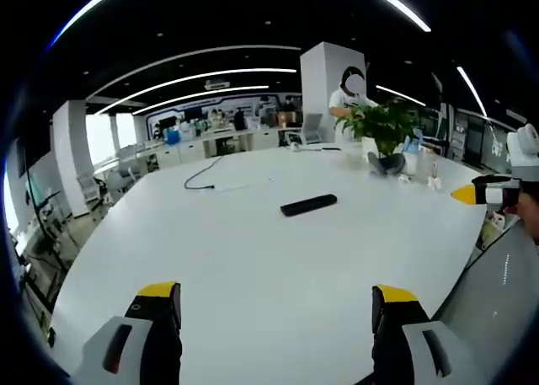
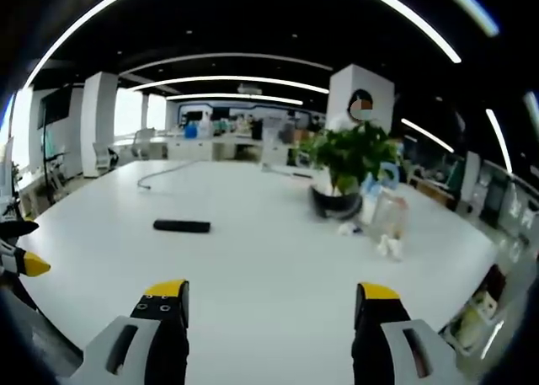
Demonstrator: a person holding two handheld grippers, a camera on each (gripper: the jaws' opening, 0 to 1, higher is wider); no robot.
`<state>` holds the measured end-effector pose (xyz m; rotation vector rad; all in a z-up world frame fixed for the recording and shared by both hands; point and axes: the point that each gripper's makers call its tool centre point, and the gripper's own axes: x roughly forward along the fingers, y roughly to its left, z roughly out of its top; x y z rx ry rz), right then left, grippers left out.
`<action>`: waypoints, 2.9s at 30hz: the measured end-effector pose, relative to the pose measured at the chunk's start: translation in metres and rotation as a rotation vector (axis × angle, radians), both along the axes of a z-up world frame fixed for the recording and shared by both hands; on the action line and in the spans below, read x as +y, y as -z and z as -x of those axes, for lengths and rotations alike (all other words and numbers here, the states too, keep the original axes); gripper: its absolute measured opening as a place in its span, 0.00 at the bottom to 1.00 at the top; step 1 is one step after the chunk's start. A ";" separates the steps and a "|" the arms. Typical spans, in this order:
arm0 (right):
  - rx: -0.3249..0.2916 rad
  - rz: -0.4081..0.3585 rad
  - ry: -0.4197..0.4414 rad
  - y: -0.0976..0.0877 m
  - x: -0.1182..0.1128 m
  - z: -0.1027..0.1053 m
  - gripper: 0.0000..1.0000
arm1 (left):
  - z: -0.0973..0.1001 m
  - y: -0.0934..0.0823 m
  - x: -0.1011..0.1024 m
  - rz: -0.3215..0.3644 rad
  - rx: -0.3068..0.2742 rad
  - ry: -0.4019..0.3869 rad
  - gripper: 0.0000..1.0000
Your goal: Press the specified remote control buttons in sequence, fully releasing each button before pressing the next.
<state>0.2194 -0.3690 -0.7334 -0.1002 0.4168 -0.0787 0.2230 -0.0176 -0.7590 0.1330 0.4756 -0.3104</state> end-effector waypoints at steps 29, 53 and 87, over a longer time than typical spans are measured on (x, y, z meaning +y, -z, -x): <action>-0.006 -0.012 -0.016 -0.002 0.004 0.000 0.78 | 0.001 0.005 -0.002 -0.005 0.022 0.009 0.99; -0.021 -0.025 -0.016 -0.004 0.003 -0.001 0.78 | 0.001 0.006 -0.003 -0.005 0.032 0.013 0.99; -0.017 -0.036 -0.035 -0.003 0.007 -0.002 0.76 | -0.042 -0.040 -0.032 -0.043 -0.071 0.209 0.95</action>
